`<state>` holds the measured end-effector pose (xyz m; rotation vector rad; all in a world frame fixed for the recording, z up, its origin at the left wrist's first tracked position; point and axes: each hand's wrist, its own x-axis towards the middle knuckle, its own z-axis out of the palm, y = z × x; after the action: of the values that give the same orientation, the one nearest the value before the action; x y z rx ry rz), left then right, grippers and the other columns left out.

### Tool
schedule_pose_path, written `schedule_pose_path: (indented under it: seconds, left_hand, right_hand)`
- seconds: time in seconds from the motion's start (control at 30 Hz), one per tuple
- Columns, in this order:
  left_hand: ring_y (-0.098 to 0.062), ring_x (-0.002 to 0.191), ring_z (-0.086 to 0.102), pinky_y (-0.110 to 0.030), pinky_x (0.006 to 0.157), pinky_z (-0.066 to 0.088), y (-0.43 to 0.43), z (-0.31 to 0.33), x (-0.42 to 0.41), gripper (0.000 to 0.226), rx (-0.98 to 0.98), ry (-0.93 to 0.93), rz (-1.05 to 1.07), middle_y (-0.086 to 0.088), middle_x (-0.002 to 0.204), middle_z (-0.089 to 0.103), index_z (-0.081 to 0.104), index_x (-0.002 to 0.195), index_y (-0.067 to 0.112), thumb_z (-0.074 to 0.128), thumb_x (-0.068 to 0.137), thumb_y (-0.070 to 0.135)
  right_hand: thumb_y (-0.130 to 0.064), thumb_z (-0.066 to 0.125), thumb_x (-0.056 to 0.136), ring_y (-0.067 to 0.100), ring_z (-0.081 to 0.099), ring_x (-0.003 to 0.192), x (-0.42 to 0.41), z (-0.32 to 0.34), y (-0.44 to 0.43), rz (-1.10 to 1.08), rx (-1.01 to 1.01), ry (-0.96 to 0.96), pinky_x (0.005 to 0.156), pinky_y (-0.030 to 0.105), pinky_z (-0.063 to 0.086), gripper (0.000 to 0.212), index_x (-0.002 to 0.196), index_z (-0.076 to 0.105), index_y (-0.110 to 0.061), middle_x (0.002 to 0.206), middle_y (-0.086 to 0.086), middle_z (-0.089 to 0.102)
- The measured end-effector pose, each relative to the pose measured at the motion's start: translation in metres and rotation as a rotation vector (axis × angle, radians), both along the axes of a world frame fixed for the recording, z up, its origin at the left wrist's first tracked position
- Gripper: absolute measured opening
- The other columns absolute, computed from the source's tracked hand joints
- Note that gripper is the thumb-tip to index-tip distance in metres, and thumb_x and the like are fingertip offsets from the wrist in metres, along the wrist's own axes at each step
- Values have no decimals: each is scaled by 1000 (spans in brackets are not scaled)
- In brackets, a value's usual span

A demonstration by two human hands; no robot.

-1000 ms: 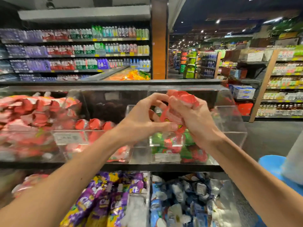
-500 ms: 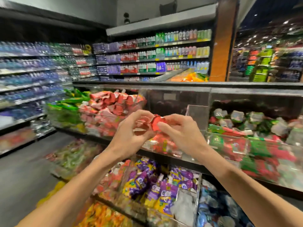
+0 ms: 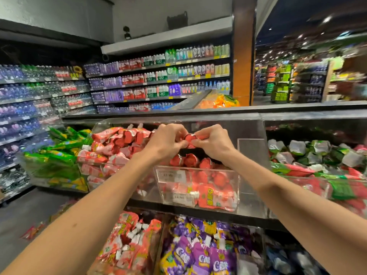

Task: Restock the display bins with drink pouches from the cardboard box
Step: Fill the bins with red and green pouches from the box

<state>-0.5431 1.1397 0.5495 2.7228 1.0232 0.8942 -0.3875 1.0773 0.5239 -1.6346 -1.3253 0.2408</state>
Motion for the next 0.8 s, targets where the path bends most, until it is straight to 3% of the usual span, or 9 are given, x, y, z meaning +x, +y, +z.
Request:
schedule_pose_path:
  seconds: [0.13, 0.2, 0.37, 0.47, 0.57, 0.63, 0.7, 0.8]
  left_hand:
    - [-28, 99, 67, -39, 87, 53, 41, -9, 9, 23, 147, 251, 116, -5, 105, 72, 69, 108, 26, 70, 89, 38]
    - [-33, 107, 63, -38, 95, 45, 50, -10, 14, 26, 271, 421, 153, -9, 109, 70, 67, 109, 22, 65, 93, 41]
    - [-25, 115, 61, -43, 109, 25, 62, -17, 19, 19, 505, 694, 172, -5, 111, 70, 66, 111, 23, 56, 98, 32]
    - [-23, 122, 54, -47, 111, 23, 69, -22, 22, 19, 515, 714, 182, -2, 113, 69, 66, 113, 26, 53, 99, 25]
    - [-22, 123, 52, -46, 109, 24, 75, -25, 25, 19, 523, 716, 178, -1, 114, 69, 65, 112, 27, 51, 99, 24]
    - [-22, 122, 54, -45, 109, 24, 76, -24, 24, 18, 545, 723, 163, -2, 114, 69, 65, 112, 27, 55, 98, 28]
    - [-24, 116, 59, -44, 107, 27, 76, -24, 18, 20, 494, 670, 136, -4, 112, 69, 66, 111, 25, 59, 96, 36]
    - [-25, 107, 65, -38, 98, 45, 67, -18, 3, 30, 170, 295, -30, -5, 107, 73, 73, 104, 19, 66, 90, 44]
  right_hand:
    - [-20, 80, 82, 20, 68, 104, -6, -12, 45, -120, -99, -36, 92, 30, 53, 19, 101, 79, -15, 106, 9, 75]
    - [-17, 78, 84, 24, 68, 105, -9, -15, 59, -152, -160, -70, 93, 33, 53, 21, 104, 78, -16, 110, 10, 74]
    - [-17, 75, 85, 28, 68, 102, -19, -27, 82, -188, -253, -140, 85, 35, 55, 16, 101, 78, -18, 107, 12, 73]
    - [-20, 75, 85, 32, 66, 101, -25, -25, 87, -200, -303, -185, 80, 35, 51, 6, 89, 74, -15, 103, 17, 72]
    - [-24, 76, 84, 31, 64, 98, -24, -26, 87, -167, -345, -204, 84, 35, 50, 23, 67, 61, -20, 94, 15, 72]
    - [-25, 76, 85, 27, 65, 98, -23, -26, 81, -142, -345, -178, 87, 35, 52, 12, 83, 72, -15, 96, 13, 73]
    - [-27, 76, 86, 23, 67, 102, -21, -23, 70, -123, -311, -139, 91, 33, 52, 27, 108, 74, -11, 105, 10, 74]
    - [-30, 75, 86, 19, 67, 102, -29, -11, 34, -107, -170, -103, 87, 27, 51, 34, 115, 71, -12, 107, 8, 74]
